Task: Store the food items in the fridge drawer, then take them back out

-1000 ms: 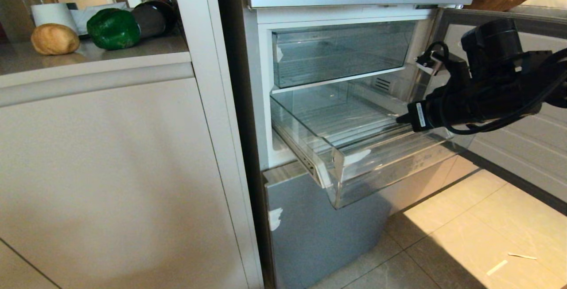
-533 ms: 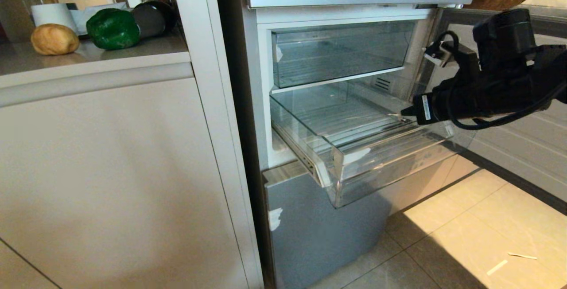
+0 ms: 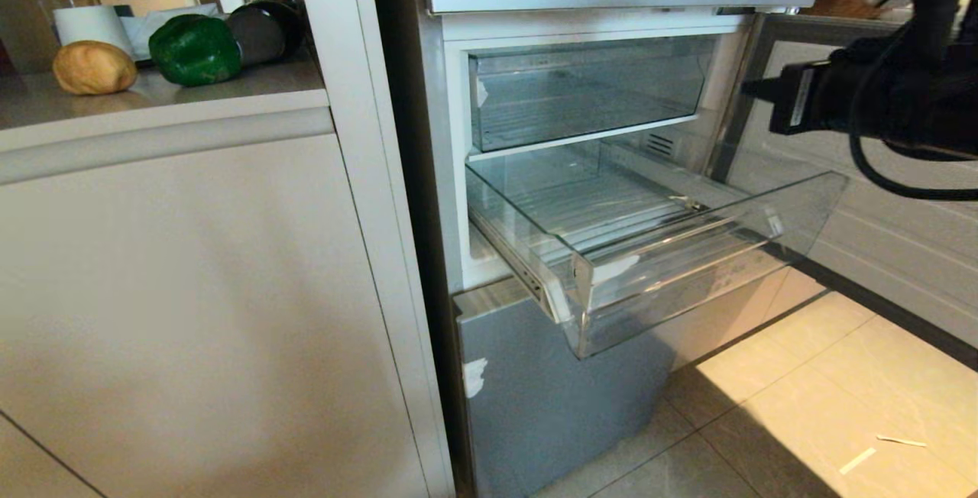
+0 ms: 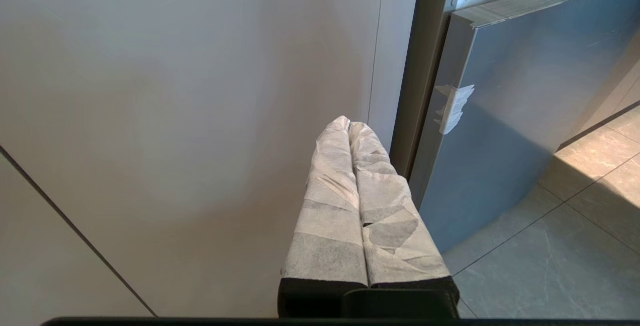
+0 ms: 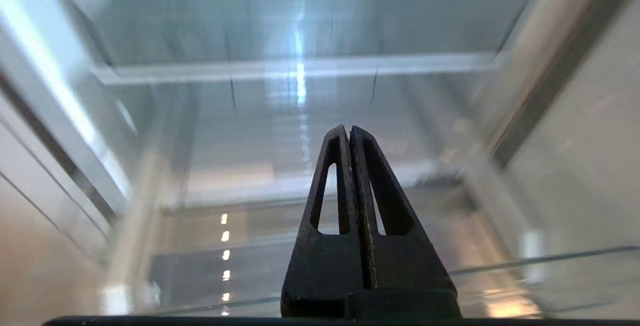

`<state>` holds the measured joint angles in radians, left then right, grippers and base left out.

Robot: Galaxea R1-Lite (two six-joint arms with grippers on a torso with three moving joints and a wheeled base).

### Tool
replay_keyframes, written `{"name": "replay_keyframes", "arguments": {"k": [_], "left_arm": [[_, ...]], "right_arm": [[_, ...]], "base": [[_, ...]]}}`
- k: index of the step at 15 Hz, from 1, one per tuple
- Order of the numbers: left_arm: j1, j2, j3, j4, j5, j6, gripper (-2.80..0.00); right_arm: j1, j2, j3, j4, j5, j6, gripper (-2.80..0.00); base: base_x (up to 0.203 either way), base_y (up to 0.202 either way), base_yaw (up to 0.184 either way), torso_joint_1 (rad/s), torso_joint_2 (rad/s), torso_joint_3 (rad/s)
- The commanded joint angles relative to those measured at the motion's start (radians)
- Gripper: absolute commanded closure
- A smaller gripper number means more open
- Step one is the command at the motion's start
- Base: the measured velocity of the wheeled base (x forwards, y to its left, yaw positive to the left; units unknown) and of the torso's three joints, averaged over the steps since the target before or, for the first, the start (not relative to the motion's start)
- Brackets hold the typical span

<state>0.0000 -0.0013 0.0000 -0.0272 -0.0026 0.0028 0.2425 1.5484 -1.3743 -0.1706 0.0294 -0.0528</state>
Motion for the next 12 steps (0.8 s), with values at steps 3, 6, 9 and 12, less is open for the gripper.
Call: {"name": "replay_keyframes", "arguments": {"k": [3,6,9,12], "left_arm": [[0.000,0.000,0.011,0.000,0.000,0.000,0.00],[0.000,0.000,0.011,0.000,0.000,0.000,0.00],[0.000,0.000,0.011,0.000,0.000,0.000,0.00],[0.000,0.000,0.011,0.000,0.000,0.000,0.00]], "right_arm": [[0.014,-0.432,0.197,-0.017,-0.020,0.000,0.00],[-0.003,-0.776,0.337,0.138,-0.080,-0.001,0.00],[-0.209,-1.085,0.497,0.320,-0.101,-0.005,0.00],[-0.301,-1.238,0.765,0.403,-0.038,-0.022,0.00]], "base": [[0.000,0.000,0.000,0.000,0.00,0.000],[0.000,0.000,0.000,0.000,0.00,0.000],[0.000,0.000,0.000,0.000,0.00,0.000],[0.000,0.000,0.000,0.000,0.00,0.000]]}}
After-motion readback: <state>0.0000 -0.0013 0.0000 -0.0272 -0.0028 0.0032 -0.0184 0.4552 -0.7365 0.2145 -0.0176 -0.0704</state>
